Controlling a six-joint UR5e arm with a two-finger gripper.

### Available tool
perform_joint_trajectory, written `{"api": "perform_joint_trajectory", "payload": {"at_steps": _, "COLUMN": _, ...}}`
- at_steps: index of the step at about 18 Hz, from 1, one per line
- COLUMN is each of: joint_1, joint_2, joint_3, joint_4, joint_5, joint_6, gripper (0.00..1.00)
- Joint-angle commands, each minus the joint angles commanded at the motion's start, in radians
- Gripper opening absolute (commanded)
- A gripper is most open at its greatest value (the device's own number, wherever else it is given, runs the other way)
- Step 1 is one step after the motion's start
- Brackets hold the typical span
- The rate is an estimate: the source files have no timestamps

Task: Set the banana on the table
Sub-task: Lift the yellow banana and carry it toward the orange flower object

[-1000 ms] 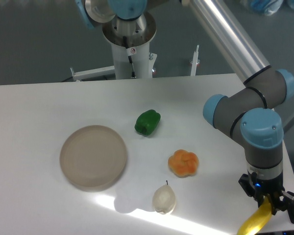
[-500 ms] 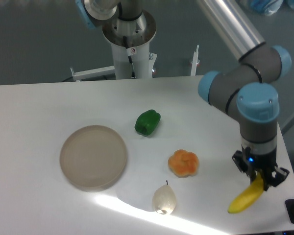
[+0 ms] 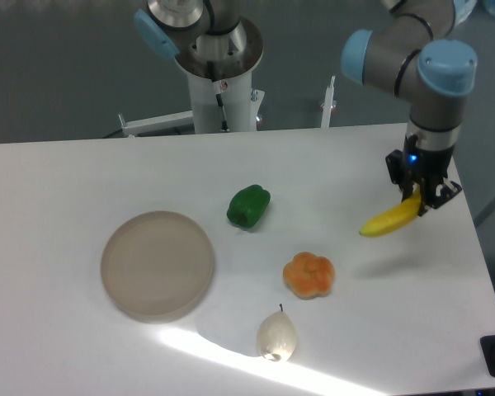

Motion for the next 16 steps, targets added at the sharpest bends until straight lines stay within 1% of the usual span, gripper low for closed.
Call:
{"api": "perform_joint_trajectory", "payload": {"at_steps": 3, "joint_1": -0.002, "joint_2": -0.002, "joint_3": -0.023, "joint_4": 0.0, "joint_5": 0.0, "joint_6": -0.034, "gripper": 0.28}}
{"api": "perform_joint_trajectory", "payload": {"at_steps": 6, "joint_1": -0.021, "joint_2": -0.003, "joint_3": -0.064, "joint_4": 0.003, "joint_5": 0.005, "joint_6": -0.148, "gripper": 0.25}}
{"api": "perform_joint_trajectory", "payload": {"at_steps": 11, "joint_1": -0.031, "joint_2": -0.012, "joint_3": -0.113, "joint_4": 0.008, "joint_5": 0.011, "joint_6": -0.202, "gripper": 0.25}}
{"api": "perform_joint_trajectory", "payload": {"at_steps": 12, "joint_1": -0.04, "joint_2": -0.014, "joint_3": -0.124, "joint_4": 0.014, "joint_5": 0.012, "joint_6": -0.209, "gripper": 0.25}}
{"api": "perform_joint_trajectory", "payload": {"at_steps": 15, "joint_1": -0.054, "joint_2": -0.028, "joint_3": -0.175, "joint_4": 0.083, "joint_5": 0.014, "joint_6": -0.21, "gripper": 0.25}}
{"api": "perform_joint_trajectory", "payload": {"at_steps": 16, "joint_1": -0.055, "joint_2": -0.031, "joint_3": -0.185, "joint_4": 0.09, "joint_5": 0.015, "joint_6": -0.212, "gripper": 0.25}}
